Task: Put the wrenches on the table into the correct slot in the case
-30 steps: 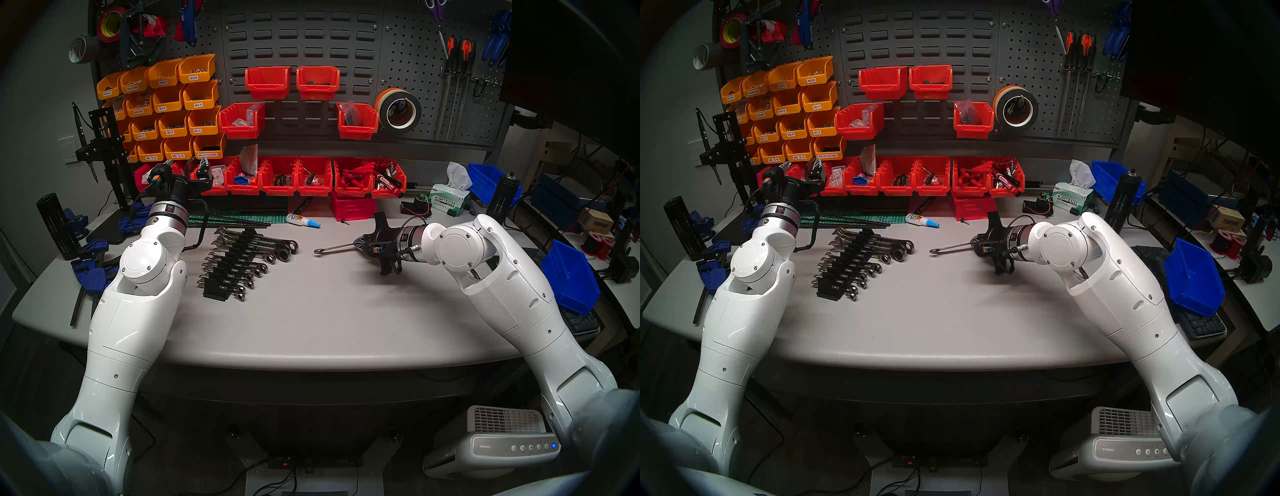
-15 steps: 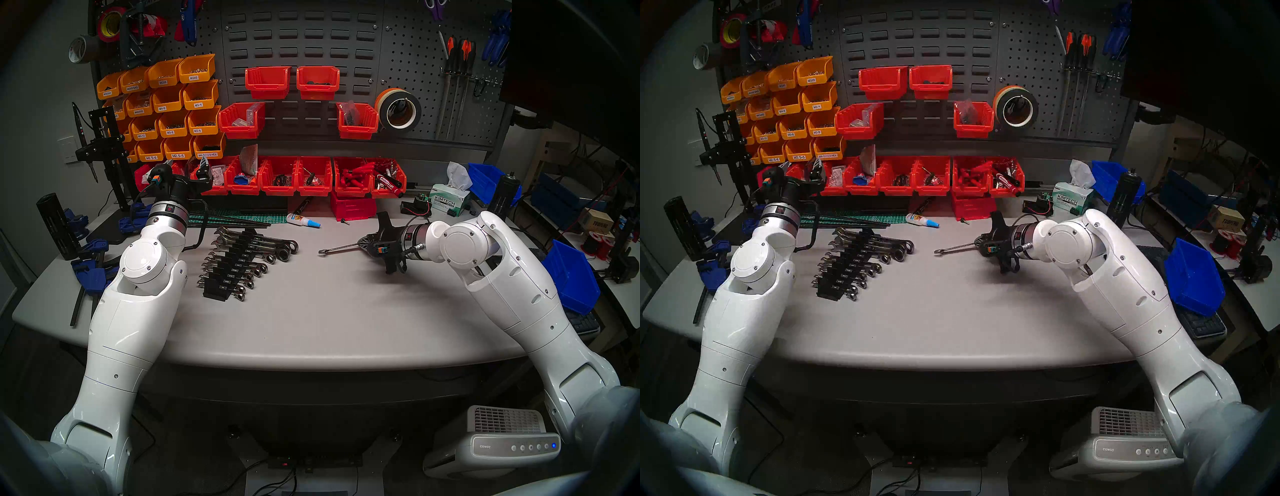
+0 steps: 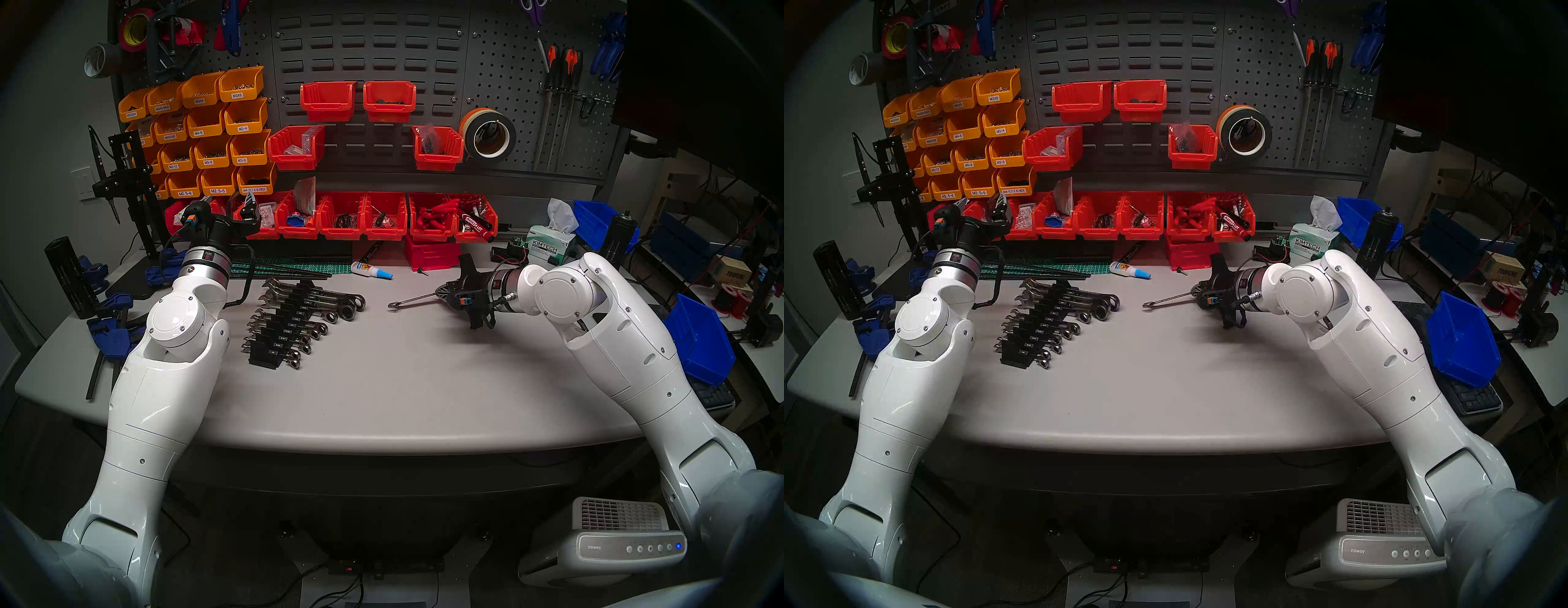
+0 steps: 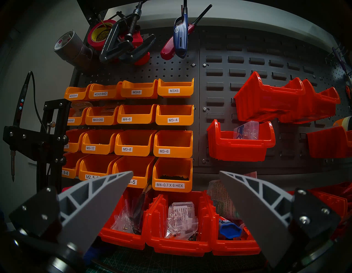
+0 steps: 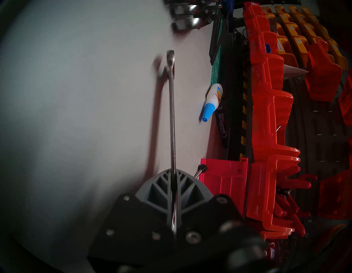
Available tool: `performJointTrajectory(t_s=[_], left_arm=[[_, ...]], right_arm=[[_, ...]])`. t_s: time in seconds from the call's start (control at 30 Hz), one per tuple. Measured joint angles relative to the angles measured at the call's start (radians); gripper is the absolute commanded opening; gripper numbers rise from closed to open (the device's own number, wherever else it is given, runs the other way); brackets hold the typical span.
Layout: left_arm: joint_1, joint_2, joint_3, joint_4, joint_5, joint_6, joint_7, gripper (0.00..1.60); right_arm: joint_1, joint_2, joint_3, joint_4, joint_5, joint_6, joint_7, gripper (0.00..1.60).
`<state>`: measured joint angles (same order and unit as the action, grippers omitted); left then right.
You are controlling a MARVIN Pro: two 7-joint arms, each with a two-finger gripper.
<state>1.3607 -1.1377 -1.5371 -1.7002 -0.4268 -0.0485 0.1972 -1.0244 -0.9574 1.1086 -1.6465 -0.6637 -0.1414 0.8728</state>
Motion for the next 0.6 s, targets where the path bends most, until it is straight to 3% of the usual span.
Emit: performJointTrajectory(t_s=[0.6], left_arm=[[0.0, 0.0, 0.0, 0.0, 0.0, 0.0, 0.0, 1.6]], right_arm=[[0.023, -0.024, 0.006, 0.01, -0.017, -0.024, -0.001, 0.0]])
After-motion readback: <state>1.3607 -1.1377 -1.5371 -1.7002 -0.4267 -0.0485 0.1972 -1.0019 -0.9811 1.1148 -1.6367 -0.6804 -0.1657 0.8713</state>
